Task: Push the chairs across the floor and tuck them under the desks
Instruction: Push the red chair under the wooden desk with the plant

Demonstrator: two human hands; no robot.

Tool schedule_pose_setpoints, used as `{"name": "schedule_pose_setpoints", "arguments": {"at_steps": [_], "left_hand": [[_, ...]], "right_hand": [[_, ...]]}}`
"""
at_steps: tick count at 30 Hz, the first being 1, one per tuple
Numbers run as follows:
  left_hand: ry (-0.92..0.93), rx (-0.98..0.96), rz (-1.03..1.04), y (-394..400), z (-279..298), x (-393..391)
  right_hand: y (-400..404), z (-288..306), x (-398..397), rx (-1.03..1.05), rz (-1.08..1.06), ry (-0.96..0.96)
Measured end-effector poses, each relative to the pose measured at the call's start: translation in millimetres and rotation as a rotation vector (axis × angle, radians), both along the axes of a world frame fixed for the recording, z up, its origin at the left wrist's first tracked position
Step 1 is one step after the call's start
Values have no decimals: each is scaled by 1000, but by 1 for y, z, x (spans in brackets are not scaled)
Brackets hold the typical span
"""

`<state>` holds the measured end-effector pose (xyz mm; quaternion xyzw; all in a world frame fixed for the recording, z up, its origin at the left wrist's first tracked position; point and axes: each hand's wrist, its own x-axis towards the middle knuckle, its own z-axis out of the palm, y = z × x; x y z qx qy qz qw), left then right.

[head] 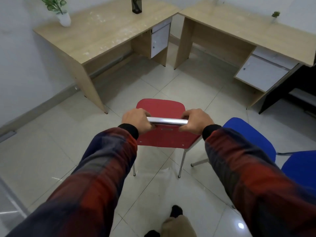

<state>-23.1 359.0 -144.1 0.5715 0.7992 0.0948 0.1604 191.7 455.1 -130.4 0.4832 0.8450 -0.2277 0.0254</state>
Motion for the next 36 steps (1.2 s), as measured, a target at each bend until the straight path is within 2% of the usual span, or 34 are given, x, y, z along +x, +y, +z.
{"name": "schedule_pose_setpoints", "arguments": {"at_steps": [3,9,13,21,31,36], "left_hand": [[10,17,-2,20,4,10],[27,49,32,75,28,-5],[25,40,43,80,30,-23],[31,49,126,106,33,8],[54,36,57,76,13,20],[9,-66,41,59,-1,20]], "right_hand": [[27,3,9,31,1,-22],[82,16,-7,113,-23,78],[84,17,-24,101,7,117],[128,25,-8,72,61,43],[100,-1,10,63,61,19],[71,-9,16,58,58,11]]}}
